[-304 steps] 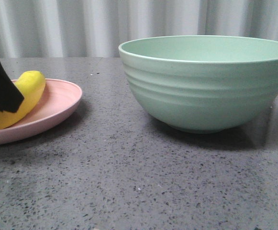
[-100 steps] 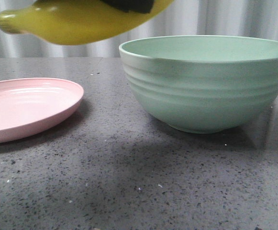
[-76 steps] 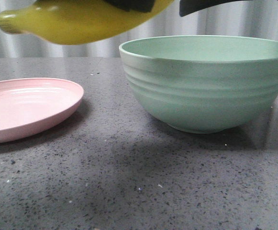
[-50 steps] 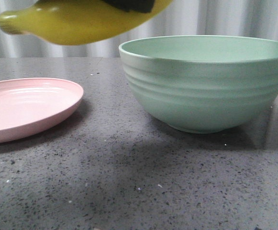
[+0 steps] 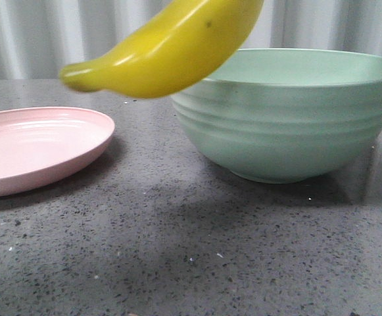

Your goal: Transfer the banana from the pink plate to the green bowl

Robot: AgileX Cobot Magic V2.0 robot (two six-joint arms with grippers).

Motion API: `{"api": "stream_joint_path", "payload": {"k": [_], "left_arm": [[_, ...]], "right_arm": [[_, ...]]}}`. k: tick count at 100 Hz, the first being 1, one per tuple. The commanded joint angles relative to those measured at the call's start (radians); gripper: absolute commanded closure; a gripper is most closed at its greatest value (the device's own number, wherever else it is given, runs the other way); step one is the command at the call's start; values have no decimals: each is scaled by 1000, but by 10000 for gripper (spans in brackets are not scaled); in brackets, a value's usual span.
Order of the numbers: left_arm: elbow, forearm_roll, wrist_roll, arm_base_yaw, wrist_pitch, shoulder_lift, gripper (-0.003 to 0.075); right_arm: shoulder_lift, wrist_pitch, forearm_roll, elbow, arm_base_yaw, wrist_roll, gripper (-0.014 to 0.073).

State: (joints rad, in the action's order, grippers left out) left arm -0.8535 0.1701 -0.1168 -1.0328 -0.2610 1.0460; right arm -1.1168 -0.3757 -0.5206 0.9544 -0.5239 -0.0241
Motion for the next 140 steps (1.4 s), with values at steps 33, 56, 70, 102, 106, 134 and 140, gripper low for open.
{"api": "stream_joint_path", "payload": {"k": [33,56,70,102,106,134,140], "left_arm": [[-38,4,8,4,90,-101,293],[-38,7,8,4,88,-101,293],[-38,14,8,4,88,-101,293],[-38,14,8,4,88,-101,293],[-38,14,8,4,88,-101,293],[-38,20,8,4,88,-101,293],[-38,20,8,4,88,-101,293]], "right_arm": [[-5,115,323,104,150,-18,665],[-115,100,337,100,150,-18,665],[-169,91,337,100,150,-18,595],[-184,79,337,100,150,-18,244],[-184,79,337,102,150,-18,244],[-149,75,420,154,150,-18,244],[-135,68,430,172,150,-18,244]]}}
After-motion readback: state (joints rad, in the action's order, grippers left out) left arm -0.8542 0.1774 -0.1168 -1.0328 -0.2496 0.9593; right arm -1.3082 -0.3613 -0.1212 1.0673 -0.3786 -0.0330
